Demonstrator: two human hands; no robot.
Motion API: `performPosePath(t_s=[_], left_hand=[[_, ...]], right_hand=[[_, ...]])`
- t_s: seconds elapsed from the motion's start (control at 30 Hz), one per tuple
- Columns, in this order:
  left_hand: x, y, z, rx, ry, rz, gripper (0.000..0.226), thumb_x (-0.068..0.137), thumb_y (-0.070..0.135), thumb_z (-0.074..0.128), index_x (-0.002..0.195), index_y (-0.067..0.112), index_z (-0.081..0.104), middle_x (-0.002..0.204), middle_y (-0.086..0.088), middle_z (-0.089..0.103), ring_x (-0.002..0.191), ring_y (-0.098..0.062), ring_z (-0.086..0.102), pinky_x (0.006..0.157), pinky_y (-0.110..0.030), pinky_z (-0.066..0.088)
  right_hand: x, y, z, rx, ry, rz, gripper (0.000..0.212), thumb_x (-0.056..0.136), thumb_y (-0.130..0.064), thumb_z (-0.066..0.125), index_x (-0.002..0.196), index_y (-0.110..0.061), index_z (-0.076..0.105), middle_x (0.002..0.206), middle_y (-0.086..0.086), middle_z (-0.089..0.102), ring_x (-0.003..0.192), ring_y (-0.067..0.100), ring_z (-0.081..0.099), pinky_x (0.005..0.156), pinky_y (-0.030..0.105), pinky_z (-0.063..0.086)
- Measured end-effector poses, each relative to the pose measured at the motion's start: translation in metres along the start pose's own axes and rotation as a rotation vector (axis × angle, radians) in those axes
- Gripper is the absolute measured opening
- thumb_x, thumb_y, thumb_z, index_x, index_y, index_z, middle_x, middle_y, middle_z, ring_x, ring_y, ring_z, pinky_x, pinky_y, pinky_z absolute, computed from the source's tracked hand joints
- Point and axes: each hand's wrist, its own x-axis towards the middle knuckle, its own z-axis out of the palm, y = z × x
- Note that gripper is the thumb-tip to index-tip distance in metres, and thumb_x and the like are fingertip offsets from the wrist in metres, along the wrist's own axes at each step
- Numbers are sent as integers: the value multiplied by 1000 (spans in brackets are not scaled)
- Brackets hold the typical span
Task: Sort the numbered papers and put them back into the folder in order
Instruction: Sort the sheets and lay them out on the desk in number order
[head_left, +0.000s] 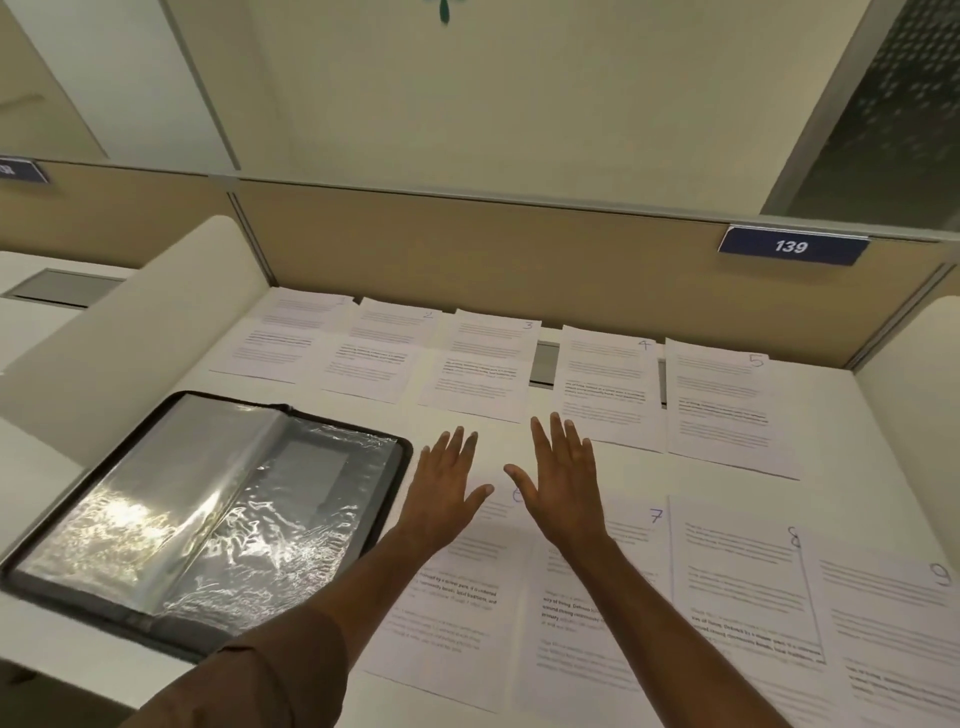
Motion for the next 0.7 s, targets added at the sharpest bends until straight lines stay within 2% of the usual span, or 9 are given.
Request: performPosePath(t_s=[0.07,0.23,0.33,0.4,0.5,0.57,0.63,0.7], left_hand=[[12,2,1,-7,-4,20,87,90,74,4,161,24,-4,165,2,-17,152,-19,-17,116,-34,-20],[55,1,3,-31,-33,48,94,84,79,-10,161,24,-6,165,2,-17,153,-19,-16,124,-42,-9],[85,-4,7,-4,-61,41,86,89,74,0,160,26,-8,166,0,-16,155,-23,-13,121,-41,-13],[106,-9,11,8,-75,49,83,89,73,0,158,30,-8,168,-3,-10,156,-26,-8,120,-42,-11],[138,-14,17,3,-96,38,81,88,75,-1,159,35,-3,169,-4,-6,156,-28,-5,123,-46,-6],[160,-20,21,11,-118,14,75,95,72,10,160,36,-2,169,-4,-8,156,-29,-6,123,-47,-6],[182,-26,25,8,-130,-4,71,101,66,23,160,35,0,169,-5,-9,156,-29,-8,123,-48,-6],[201,-32,31,11,-150,-25,71,102,63,27,161,34,-1,169,-6,-10,156,-30,-8,123,-49,-5]], right_hand=[[7,4,2,11,-8,23,90,92,-78,5,161,-22,16,169,9,7,155,31,6,124,49,3],[33,15,12,21,-17,80,91,93,-79,5,161,-20,22,168,9,13,154,32,13,123,49,7],[54,25,19,22,-12,113,92,92,-80,3,161,-21,21,168,8,11,155,32,11,122,46,1],[69,32,23,19,-12,135,94,90,-80,-1,161,-22,19,169,7,9,156,30,9,123,45,0],[92,44,30,8,-17,180,91,91,-78,3,161,-22,18,169,7,10,156,30,9,123,43,0],[106,52,35,-1,-24,203,91,90,-78,5,161,-23,19,169,7,10,156,29,9,122,42,-1],[119,61,38,-10,-24,222,92,90,-79,4,160,-22,21,169,8,13,156,30,12,123,45,4],[131,71,42,-19,-26,240,97,87,-81,-1,160,-21,23,168,8,15,155,30,14,124,47,10]])
